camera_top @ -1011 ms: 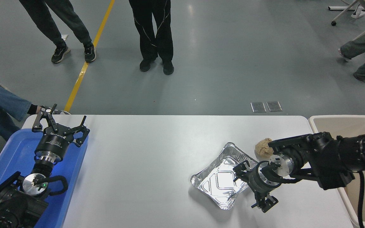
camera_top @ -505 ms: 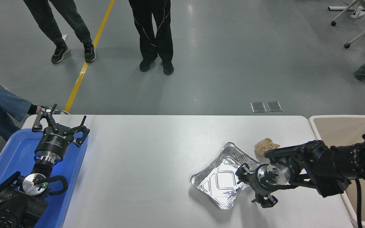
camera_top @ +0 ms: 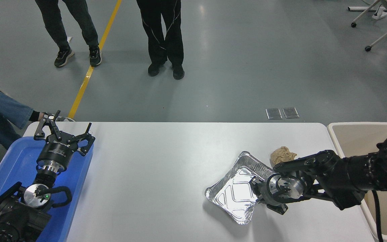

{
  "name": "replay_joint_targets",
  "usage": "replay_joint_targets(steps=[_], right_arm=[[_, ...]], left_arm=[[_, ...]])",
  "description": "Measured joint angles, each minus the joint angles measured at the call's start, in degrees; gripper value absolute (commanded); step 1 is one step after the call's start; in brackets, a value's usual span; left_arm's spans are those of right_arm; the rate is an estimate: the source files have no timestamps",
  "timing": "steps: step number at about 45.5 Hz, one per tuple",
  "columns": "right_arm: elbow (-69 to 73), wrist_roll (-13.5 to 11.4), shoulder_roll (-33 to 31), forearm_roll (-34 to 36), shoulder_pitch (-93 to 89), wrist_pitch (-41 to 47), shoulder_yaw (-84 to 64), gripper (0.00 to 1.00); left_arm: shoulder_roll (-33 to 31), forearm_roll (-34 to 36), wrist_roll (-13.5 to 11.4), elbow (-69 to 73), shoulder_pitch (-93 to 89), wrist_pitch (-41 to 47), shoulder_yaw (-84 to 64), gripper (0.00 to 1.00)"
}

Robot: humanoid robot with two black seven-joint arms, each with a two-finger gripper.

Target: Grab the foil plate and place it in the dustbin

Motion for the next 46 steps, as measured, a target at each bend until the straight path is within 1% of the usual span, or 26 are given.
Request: replay_joint_targets(steps=[11,20,31,41,46], right_arm=[[9.5,1.6,-2.9,-3.1,9.6,3.6,-5.3,0.0],[17.1,3.5,-6.0,-4.1,21.4,10.3,-11.1,0.0],[23.3,4.9,-9.2,-4.4,39.5,24.6,-16.4,0.0],[25.5,5.3,-12.0,-4.3,55.3,38.9,-19.8,0.0],[26.0,5.3,-13.4,-4.3,62.0,44.2,-20.8,0.0]], left_arm=[[0.0,0.0,0.1,0.0,0.0,0.0,0.0,0.99],[0.0,0.0,0.1,0.0,0.0,0.0,0.0,0.99],[0.0,0.0,0.1,0.0,0.0,0.0,0.0,0.99],[0.0,0.0,0.0,0.0,0.0,0.0,0.0,0.99],[0.0,0.0,0.1,0.0,0.0,0.0,0.0,0.99]])
